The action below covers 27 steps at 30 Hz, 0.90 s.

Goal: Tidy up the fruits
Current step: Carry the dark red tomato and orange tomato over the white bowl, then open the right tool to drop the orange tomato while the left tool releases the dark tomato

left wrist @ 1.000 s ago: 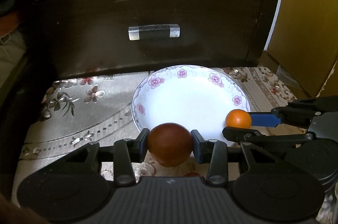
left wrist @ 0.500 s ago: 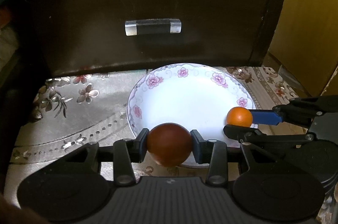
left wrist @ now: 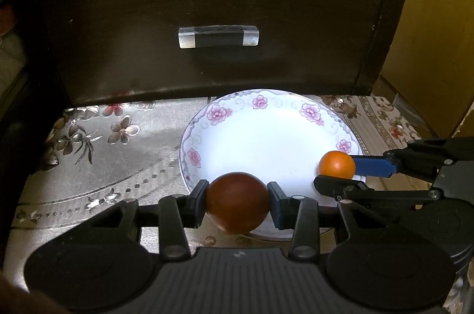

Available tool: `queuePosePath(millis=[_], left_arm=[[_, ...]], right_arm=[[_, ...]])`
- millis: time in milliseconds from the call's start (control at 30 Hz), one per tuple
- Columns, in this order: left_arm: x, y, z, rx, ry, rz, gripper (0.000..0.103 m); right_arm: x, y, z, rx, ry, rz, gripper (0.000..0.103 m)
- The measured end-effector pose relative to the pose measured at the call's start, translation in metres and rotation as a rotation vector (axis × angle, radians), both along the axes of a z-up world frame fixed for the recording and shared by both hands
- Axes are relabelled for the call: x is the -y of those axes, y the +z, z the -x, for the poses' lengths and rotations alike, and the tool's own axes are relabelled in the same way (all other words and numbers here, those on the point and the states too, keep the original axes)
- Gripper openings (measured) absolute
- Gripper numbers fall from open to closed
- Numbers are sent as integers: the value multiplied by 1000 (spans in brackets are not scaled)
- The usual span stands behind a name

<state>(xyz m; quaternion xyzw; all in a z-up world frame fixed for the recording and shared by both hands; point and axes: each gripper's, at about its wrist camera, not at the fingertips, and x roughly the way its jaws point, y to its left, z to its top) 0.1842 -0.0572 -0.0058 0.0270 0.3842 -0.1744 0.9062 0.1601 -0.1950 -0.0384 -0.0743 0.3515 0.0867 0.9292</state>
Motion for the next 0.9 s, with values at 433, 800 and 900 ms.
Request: queuePosePath(millis=[433,800,900], left_arm=[[-4,5,1,14,12,10,49],[-7,9,4,26,14,15,49],[-8,12,6,32,13,18,49]], right_arm=[[1,5,1,22,-10,-6,35],[2,6,3,31,-10,-5,40],[2,8,4,36,-11,-5,40]])
